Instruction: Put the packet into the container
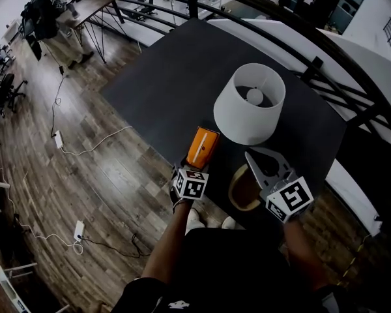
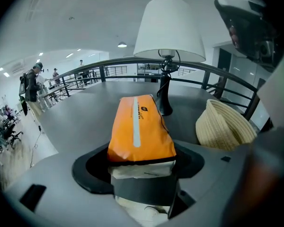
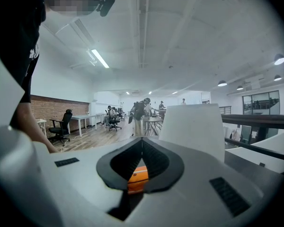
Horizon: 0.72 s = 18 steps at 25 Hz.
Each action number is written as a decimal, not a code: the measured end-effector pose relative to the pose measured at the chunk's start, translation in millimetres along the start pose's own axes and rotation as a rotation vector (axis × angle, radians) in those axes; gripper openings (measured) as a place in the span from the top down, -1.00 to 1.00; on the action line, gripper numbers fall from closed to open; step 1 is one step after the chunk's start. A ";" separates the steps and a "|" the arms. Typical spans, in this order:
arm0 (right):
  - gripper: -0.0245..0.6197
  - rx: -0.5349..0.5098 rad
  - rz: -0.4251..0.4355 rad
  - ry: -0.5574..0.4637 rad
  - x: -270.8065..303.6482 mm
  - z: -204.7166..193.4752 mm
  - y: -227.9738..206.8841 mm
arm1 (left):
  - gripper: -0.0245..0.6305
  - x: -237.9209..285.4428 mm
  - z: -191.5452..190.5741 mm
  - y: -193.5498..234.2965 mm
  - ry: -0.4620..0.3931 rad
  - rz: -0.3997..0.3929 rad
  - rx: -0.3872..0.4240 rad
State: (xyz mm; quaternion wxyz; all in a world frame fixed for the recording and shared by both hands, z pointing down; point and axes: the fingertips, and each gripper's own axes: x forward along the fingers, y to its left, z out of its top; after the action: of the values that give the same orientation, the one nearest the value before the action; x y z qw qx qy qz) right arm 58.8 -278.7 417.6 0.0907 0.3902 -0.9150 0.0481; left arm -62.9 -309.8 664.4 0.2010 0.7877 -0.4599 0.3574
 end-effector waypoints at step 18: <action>0.91 0.010 -0.087 -0.036 -30.2 -0.1 -2.2 | -0.12 -60.8 5.6 -38.4 -0.072 -0.075 -0.017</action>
State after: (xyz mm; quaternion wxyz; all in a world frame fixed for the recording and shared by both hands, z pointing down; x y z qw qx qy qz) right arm 80.9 -258.9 411.6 0.0741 0.4309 -0.8984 0.0415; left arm -47.0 -259.0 615.7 0.2043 0.8150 -0.4397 0.3173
